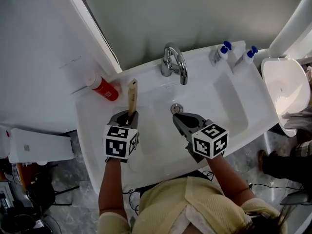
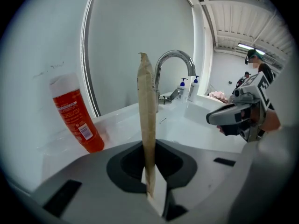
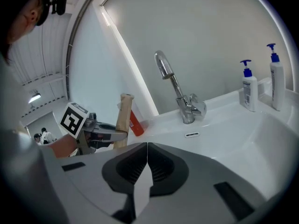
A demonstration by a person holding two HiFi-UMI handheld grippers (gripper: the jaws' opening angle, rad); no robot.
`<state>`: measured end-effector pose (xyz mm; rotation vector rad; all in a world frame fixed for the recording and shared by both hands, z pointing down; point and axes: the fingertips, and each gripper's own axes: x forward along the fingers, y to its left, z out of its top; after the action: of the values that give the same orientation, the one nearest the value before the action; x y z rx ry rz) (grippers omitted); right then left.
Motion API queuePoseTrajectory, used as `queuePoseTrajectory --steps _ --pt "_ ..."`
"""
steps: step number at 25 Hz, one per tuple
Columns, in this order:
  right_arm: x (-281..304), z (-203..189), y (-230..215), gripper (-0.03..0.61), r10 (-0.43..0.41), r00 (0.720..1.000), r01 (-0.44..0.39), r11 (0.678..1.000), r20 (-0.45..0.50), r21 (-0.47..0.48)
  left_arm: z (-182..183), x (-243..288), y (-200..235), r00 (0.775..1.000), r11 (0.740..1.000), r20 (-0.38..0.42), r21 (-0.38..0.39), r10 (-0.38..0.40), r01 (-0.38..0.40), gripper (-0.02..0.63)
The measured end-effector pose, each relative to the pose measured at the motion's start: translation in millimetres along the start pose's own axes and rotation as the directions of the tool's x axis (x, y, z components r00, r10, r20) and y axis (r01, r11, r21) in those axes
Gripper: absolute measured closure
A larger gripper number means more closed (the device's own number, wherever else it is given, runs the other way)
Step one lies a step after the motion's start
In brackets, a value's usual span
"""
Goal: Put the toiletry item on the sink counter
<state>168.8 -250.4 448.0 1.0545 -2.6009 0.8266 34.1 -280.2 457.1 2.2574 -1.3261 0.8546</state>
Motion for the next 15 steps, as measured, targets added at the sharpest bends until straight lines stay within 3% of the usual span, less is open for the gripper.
queuePoseTrajectory --steps 6,15 --pt "9 -4 1 0.552 0.041 0.999 -0.041 0.999 -0.023 0.002 12 17 20 0.995 0.995 -0.064 0.065 0.08 -0.075 0.548" --pt "25 -10 1 0.552 0.089 0.995 -0.089 0.996 -0.049 0.007 31 48 21 0.991 0.994 -0.115 0.098 0.063 -0.052 0.548"
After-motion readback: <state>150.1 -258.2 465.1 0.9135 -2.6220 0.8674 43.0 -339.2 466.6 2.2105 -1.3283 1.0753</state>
